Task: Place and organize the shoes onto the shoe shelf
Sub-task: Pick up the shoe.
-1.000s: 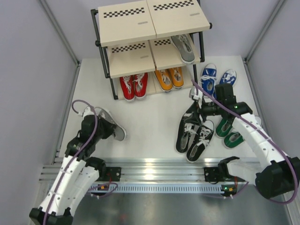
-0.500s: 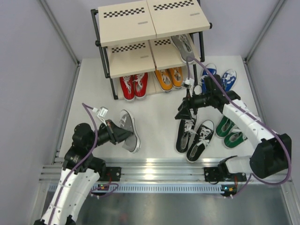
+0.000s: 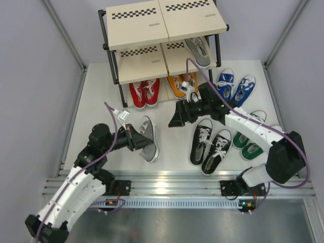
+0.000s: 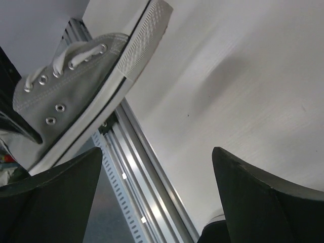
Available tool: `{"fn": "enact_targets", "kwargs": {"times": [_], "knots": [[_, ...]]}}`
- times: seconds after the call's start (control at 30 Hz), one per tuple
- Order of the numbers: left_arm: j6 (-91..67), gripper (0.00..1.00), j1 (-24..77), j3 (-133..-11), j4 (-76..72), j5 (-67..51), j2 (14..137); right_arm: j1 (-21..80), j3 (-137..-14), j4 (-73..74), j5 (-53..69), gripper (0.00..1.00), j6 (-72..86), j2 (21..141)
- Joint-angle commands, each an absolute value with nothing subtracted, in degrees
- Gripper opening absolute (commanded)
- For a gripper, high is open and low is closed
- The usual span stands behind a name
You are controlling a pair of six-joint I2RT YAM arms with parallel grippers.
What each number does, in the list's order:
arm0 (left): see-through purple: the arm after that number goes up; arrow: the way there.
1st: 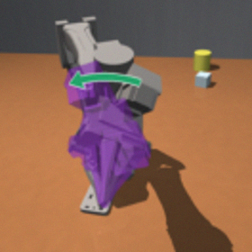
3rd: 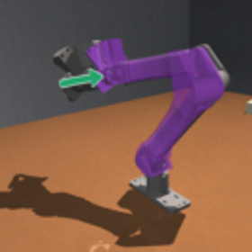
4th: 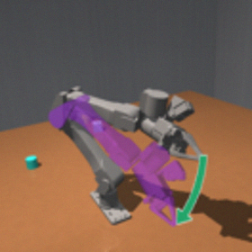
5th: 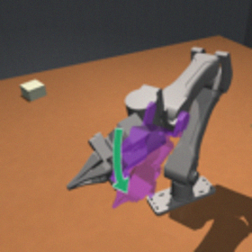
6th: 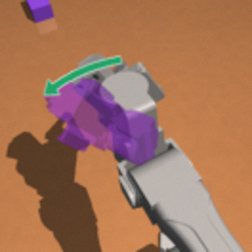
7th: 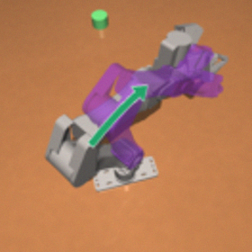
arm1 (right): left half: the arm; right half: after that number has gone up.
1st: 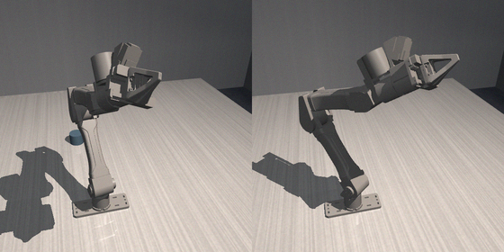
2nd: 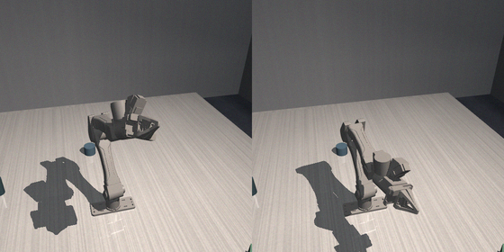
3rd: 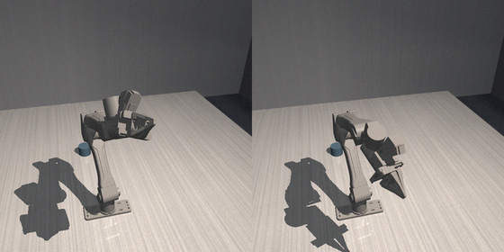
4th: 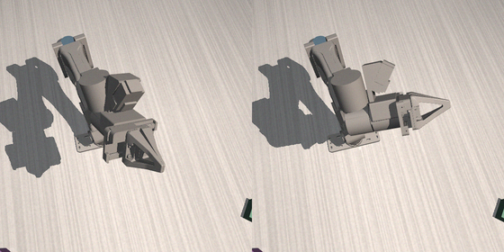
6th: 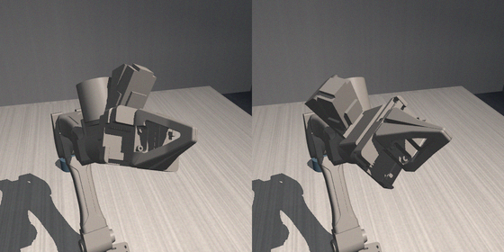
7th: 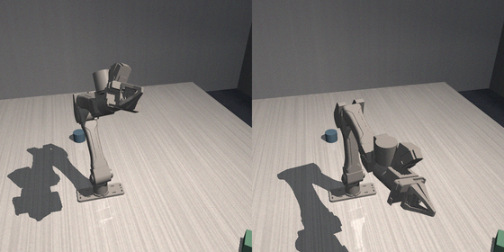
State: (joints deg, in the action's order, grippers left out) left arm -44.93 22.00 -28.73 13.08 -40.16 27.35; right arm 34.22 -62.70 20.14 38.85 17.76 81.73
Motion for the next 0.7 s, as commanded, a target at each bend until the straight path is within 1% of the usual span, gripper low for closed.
{"fn": "enact_targets", "kwargs": {"times": [0.0,0.03,0.07,0.1,0.13,0.17,0.2,0.23,0.33,0.47,0.57,0.6,0.67], "knots": [[-41.5,0.0,33.1,-33.7,0.5,-31.0,31.5,35.4,-64.4,13.2,39.6,0.9,25.7,81.6],[-39.5,0.0,37.0,-34.2,-1.3,-28.2,34.8,35.5,-64.3,12.8,39.6,0.91,26.9,81.9],[-38.5,0.0,40.5,-34.8,-2.3,-22.6,36.6,35.6,-64.2,12.7,39.9,0.92,27.3,81.9],[-37.5,0.0,47.2,-36.5,-3.1,-20.8,38.7,35.7,-63.4,12.1,39.4,0.93,27.9,81.9],[-35.2,0.0,50.1,-37.8,-3.9,-19.4,42.8,35.7,-62.8,12.0,39.0,0.94,28.4,81.6],[-34.4,0.0,52.1,-38.8,-4.2,-17.9,44.8,35.7,-62.2,12.0,38.6,0.97,28.5,81.2],[-33.6,0.0,55.3,-39.8,-4.7,-16.4,46.6,35.6,-61.5,11.7,37.2,0.97,28.5,80.7],[-32.4,0.0,56.4,-41.5,-6.0,-15.8,49.5,35.6,-60.2,11.9,37.1,0.99,28.5,79.6],[-30.8,0.0,58.8,-43.3,-7.9,-14.9,53.8,35.5,-58.5,12.0,36.2,0.99,28.3,77.0],[-29.9,0.0,59.5,-46.0,-9.1,-14.0,56.3,35.0,-58.2,14.1,31.6,0.99,26.0,74.0],[-29.3,0.0,60.0,-46.3,-9.2,-12.7,56.3,31.7,-59.0,16.0,30.2,0.98,26.5,72.4],[-29.3,0.0,60.3,-46.1,-9.2,-12.4,56.0,28.8,-59.1,16.1,29.8,0.98,26.6,72.0],[-29.1,0.0,60.6,-45.6,-9.2,-10.9,54.8,26.2,-58.9,16.4,29.6,0.98,27.0,70.2]]}}
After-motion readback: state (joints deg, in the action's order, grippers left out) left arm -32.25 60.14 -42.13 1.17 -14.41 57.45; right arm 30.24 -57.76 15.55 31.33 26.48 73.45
